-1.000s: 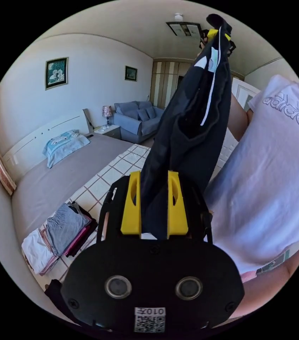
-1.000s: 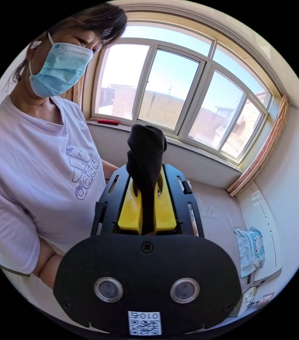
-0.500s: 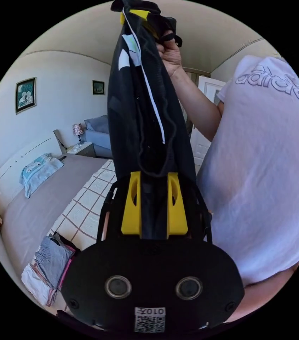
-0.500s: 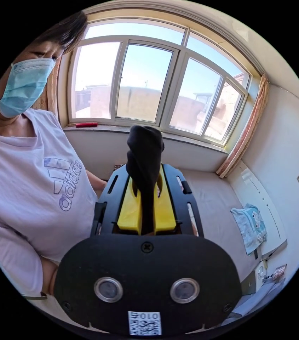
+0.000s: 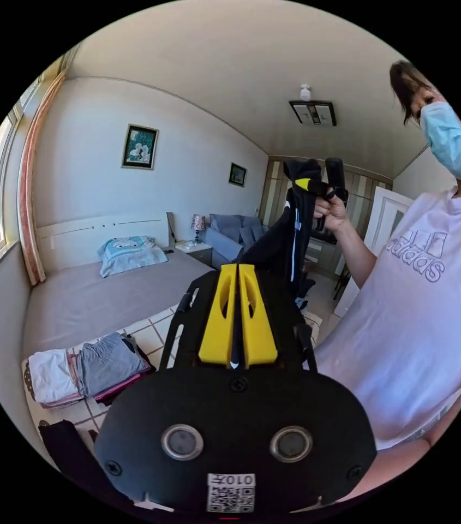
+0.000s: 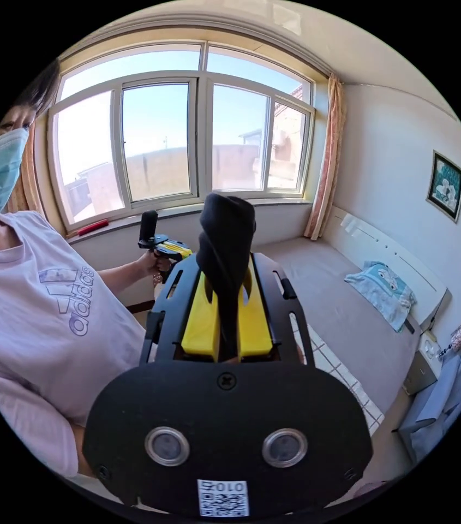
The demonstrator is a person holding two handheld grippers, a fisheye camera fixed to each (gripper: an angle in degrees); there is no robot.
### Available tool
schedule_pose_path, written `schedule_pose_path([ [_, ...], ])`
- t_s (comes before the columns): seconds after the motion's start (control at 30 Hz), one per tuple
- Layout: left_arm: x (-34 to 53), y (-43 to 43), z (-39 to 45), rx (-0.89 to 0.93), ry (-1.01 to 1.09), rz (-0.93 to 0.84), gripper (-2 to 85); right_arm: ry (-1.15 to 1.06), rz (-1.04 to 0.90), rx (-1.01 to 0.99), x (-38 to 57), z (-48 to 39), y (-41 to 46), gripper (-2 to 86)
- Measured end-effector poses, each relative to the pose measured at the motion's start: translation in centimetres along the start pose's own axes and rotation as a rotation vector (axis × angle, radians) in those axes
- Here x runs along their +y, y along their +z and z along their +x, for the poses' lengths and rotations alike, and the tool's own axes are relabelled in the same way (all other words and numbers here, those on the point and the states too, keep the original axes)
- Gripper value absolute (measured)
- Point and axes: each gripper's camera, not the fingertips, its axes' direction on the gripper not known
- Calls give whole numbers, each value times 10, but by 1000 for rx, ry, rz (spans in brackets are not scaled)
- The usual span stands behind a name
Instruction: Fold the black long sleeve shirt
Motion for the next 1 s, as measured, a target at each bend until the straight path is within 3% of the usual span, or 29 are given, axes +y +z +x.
schedule_pose_path([
  [0.1, -9, -7, -9, -169, -47, -53, -1, 6, 10, -36, -4, 2, 14, 60],
  [0.2, 2, 41, -17, -350, 3, -311, 0, -39, 6, -118, -20, -2, 30, 60],
  [0.27, 36, 96, -49, -342, -96, -587, 0, -48, -12, -136, -26, -3, 40, 60],
  [0.33, 68, 124, -73, -183, -208, -699, 2, -22, -28, -142, -27, 4, 47, 60],
  [0.4, 88, 123, -79, -28, -272, -594, 4, 67, -33, -182, -22, 21, 51, 60],
  [0.47, 93, 107, -57, 93, -157, -379, 13, 99, -30, -220, -16, 29, 53, 61],
  [0.53, 94, 104, -39, 174, -58, -301, 25, 121, -24, -227, -12, 33, 56, 61],
  [0.63, 94, 112, -21, 185, 48, -283, 47, 125, -25, -231, -12, 34, 62, 61],
  [0.83, 94, 128, -35, 125, 22, -294, 85, 58, -30, -220, -14, 24, 60, 60],
  [1.0, 84, 114, -32, 306, 147, -198, 99, 61, -2, -202, -6, 29, 57, 60],
])
